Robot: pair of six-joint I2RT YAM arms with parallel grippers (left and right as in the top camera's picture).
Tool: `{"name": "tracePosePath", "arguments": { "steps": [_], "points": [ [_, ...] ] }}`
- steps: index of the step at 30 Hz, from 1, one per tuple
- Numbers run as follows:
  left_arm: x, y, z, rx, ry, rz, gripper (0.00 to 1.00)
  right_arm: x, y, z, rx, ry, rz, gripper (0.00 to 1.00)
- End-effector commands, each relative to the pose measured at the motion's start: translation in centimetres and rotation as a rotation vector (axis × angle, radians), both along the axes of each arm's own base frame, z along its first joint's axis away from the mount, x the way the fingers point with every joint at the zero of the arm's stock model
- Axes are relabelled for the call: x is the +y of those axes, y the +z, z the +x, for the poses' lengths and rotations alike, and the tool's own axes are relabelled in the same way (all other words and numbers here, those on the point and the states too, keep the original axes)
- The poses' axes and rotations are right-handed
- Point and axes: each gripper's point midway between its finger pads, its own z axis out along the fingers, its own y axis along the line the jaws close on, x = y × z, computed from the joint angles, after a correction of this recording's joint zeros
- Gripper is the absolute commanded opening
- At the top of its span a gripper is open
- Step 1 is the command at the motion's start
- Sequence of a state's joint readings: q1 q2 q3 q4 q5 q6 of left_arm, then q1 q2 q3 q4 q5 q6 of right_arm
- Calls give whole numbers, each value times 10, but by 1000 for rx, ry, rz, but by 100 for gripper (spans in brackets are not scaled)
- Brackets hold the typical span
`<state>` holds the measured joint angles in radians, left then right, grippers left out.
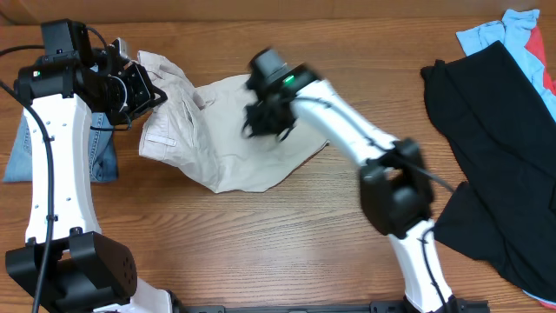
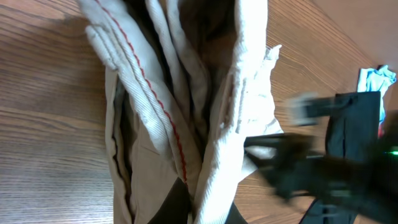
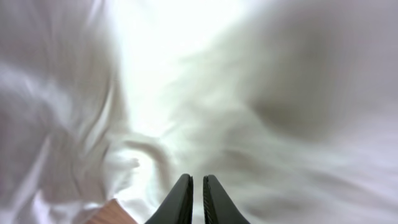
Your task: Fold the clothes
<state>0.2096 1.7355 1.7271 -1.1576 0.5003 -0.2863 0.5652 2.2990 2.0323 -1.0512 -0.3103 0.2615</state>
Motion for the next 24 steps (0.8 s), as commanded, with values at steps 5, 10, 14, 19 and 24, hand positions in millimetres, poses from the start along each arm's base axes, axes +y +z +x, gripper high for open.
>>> {"name": "tracePosePath", "arguments": {
  "steps": [5,10,14,19,24],
  "points": [
    [7,16,6,-56,22,51,4,-97,20,52,-83,-209,-109,11],
    [4,21,17,-103,14,70,4,-130,-4,48,5,-265,-118,11],
    [-3,23,25,-133,7,101,4,-139,-34,36,48,-272,-139,11],
    [-14,25,32,-157,-3,124,5,-141,-70,19,86,-266,-151,11],
    [-17,23,37,-168,1,175,5,-133,-88,-2,142,-242,-126,11]
  ]
}}
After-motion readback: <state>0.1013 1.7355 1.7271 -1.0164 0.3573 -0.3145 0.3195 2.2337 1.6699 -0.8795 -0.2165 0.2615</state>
